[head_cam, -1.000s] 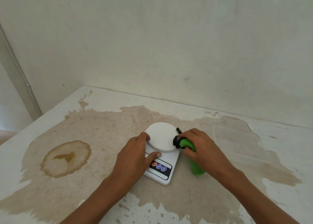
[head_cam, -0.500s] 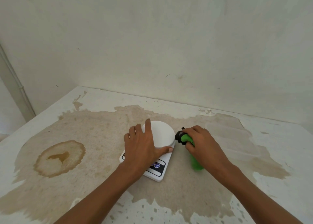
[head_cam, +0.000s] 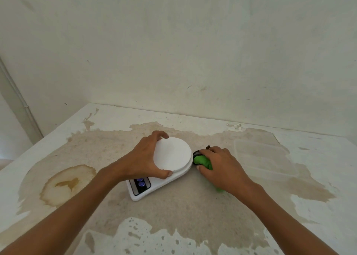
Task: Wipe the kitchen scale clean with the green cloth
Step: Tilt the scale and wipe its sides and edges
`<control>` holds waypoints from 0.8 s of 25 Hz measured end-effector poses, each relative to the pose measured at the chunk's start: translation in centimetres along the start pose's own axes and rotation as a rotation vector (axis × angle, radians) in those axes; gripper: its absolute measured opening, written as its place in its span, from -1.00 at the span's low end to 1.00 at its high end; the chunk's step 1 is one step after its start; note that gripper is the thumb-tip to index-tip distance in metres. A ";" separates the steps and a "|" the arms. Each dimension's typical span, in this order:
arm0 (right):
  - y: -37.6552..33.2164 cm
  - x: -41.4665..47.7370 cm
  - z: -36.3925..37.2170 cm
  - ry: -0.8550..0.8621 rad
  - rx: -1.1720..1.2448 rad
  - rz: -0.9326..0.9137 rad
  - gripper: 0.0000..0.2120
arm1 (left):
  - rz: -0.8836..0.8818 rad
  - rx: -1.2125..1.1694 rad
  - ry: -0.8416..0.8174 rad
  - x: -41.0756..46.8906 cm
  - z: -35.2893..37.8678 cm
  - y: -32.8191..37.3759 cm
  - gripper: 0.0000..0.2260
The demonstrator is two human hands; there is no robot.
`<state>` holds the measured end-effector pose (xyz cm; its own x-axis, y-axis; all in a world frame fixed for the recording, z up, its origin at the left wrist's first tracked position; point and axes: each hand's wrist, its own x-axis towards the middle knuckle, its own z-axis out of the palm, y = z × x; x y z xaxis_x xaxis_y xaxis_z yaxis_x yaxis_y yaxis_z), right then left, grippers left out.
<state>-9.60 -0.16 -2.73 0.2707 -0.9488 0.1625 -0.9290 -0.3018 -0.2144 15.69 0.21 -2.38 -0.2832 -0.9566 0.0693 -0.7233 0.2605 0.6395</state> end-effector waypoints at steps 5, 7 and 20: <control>-1.9 -1.2 -0.9 0.003 0.256 -0.140 -0.55 | 0.094 -0.066 -0.186 -1.0 -1.8 -1.0 -0.18; -2.0 -1.4 -0.9 -0.069 0.418 -0.105 -0.54 | 0.109 -0.060 -0.230 -1.2 -2.6 -1.1 -0.15; -1.5 -1.8 1.5 -0.058 0.425 -0.072 -0.47 | 0.074 -0.059 -0.219 -1.2 -2.7 -0.6 -0.13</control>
<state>-8.32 1.88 -4.18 0.3563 -0.9239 0.1396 -0.7241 -0.3675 -0.5836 18.21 0.84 -0.77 -0.4682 -0.8824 -0.0457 -0.6595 0.3146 0.6827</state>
